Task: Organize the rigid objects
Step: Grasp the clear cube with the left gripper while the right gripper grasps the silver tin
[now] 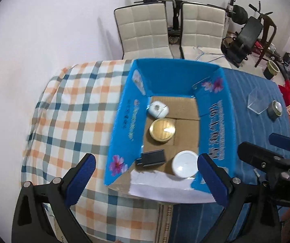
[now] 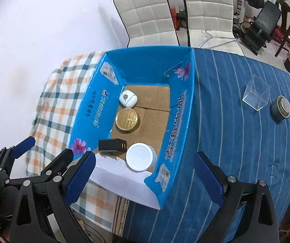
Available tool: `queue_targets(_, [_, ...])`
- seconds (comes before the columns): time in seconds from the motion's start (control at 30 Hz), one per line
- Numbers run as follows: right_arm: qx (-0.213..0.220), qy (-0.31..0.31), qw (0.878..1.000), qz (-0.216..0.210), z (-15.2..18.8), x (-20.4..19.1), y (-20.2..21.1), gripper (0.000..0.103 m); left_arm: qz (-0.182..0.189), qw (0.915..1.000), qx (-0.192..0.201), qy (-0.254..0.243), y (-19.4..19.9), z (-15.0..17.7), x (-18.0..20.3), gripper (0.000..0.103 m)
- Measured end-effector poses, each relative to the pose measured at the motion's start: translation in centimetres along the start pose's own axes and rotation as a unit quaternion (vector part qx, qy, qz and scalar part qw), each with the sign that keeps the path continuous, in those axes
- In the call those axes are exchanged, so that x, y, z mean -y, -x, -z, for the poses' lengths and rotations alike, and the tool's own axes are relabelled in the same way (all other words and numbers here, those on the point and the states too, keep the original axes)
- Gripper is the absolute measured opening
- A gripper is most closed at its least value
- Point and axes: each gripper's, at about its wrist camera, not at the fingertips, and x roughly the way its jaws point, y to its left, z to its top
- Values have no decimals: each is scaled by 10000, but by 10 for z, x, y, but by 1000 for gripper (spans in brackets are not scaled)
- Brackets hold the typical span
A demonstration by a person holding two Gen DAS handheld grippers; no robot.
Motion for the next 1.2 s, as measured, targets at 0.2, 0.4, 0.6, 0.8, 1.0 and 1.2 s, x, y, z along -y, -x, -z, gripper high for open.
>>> queue_targets(0.2, [112,-513,9985,-146,-11,45,16,99,147,9992,28,-361,2,-24,53,103])
queue_targets(0.4, [150,-1312,9912,77,-23,139,18,99,372,9953,-38,-889,-22,-58,140,103])
queue_targets(0.6, [104,-2188,9747,437,-31,260,13,99,747,9873,-265,-1379,-67,-93,237,103])
queue_targets(0.8, [45,-2668,9610,731,-44,353,2,99,935,9798,-471,-1702,-106,-121,306,103])
queue_targets(1.0, [-40,-2958,9512,876,-59,420,-16,99,1120,9740,-750,-1822,-149,-141,352,103])
queue_targets(1.2, [-126,-3219,9426,880,-69,462,-33,99,1176,9615,-1354,-2083,-193,-145,388,103])
